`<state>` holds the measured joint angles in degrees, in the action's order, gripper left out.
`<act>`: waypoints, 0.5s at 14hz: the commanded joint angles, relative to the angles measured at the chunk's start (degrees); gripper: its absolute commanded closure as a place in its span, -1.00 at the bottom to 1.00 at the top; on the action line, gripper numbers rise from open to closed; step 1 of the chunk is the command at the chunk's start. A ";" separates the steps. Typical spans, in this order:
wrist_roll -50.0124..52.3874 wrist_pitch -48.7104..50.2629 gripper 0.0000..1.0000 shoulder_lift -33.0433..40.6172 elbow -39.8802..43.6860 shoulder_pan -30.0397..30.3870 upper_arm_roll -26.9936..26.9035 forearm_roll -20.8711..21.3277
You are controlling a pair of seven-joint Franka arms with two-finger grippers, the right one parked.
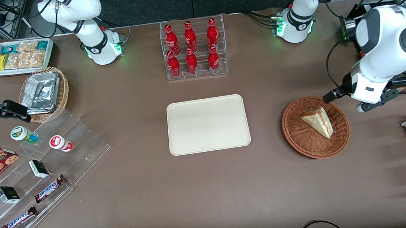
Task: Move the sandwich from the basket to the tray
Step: 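Move the left gripper over the wrapped sandwich in the wicker basket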
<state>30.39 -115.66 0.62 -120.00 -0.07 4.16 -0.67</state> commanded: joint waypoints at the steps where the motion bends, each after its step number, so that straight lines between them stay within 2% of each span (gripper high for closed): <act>1: 6.42 -5.96 -1.00 -1.22 -3.13 -0.02 -0.03 0.23; 4: 9.07 -8.34 -1.00 -3.60 -3.93 -0.02 -0.03 3.12; 7: 11.18 -12.73 -1.00 -5.27 -6.29 0.07 -0.03 3.31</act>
<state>39.57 -125.22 -4.23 -124.55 -0.07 4.12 1.46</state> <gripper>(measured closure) 0.000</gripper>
